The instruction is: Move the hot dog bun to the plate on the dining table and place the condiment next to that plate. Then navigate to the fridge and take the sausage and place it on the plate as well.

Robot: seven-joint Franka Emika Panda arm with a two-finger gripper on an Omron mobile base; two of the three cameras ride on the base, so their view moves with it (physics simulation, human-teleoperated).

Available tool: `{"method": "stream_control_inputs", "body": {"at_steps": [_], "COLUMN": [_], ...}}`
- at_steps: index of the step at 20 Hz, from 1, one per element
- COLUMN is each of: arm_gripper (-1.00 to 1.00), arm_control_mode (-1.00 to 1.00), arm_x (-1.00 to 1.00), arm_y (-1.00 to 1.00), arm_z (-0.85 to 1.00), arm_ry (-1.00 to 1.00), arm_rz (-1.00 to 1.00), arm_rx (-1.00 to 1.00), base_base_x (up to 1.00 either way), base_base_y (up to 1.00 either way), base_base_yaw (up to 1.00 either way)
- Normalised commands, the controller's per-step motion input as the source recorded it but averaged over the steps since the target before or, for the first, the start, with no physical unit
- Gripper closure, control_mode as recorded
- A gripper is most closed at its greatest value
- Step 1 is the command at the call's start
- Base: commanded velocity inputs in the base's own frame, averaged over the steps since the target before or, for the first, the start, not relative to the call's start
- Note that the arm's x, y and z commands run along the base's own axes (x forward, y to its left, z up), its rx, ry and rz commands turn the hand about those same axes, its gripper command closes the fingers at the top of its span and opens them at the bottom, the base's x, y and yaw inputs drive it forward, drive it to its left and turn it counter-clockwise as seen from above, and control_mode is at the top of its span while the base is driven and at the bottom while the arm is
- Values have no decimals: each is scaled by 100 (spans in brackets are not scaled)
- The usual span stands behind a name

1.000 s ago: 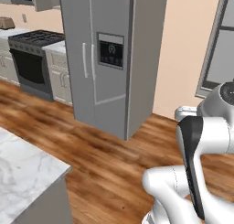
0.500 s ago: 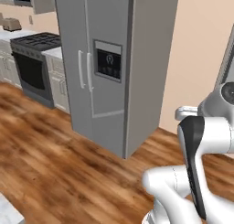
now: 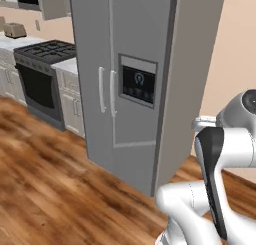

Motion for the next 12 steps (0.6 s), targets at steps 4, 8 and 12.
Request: {"method": "stream_control_inputs", "body": {"at_steps": [4, 8, 12], "arm_gripper": [-100, -100, -100], "arm_control_mode": [100, 100, 100], "arm_x": [0, 0, 0], "arm_y": [0, 0, 0], "arm_z": [0, 0, 0], "arm_ry": [0, 0, 0], "arm_rz": [0, 0, 0], "arm_rx": [0, 0, 0], "base_base_x": [68, 72, 83], "base_base_y": [62, 40, 4], "base_base_yaw": [-16, -22, -28]}}
